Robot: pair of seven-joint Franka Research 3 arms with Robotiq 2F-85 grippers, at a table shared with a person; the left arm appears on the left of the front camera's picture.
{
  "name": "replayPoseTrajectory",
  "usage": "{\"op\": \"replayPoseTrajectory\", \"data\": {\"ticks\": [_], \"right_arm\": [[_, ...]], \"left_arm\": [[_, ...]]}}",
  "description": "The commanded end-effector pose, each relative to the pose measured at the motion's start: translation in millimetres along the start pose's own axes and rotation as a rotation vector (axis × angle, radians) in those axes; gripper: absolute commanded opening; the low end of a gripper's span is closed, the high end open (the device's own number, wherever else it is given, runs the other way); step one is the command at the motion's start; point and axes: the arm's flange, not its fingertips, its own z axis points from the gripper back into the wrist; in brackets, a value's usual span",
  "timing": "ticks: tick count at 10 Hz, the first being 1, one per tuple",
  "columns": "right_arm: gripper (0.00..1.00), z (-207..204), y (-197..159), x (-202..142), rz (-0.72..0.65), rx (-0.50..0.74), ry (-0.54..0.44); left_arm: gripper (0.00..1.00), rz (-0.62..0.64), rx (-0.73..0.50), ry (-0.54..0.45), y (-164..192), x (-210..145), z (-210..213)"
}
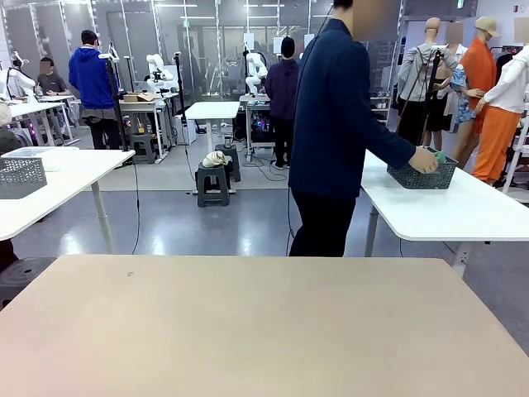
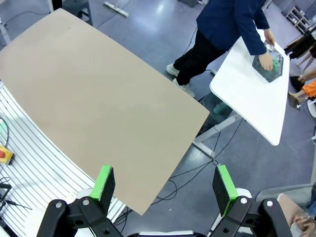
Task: Fold the towels and place them in the basket.
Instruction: When a person lays out a Towel with hook on the table, fold it in half twice.
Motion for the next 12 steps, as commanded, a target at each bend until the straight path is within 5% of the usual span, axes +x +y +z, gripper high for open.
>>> {"op": "replayPoseTrajectory", "data": {"ticks": [1, 5, 12], "right_arm": [[1.00, 6, 2, 11, -0.003, 0.015, -0.026], [1.00, 12, 11, 9, 0.024, 0.041, -0.032], [1.00, 7, 5, 9, 0.023, 0.010, -0.025]], "left_arm": [[1.00, 0.005, -0.048, -0.007, -8, 10, -4], [1.00, 0.009, -0.035, 0.024, -39, 32, -28], [1.00, -0.014, -0.047, 0.002, -22, 20, -16]]}}
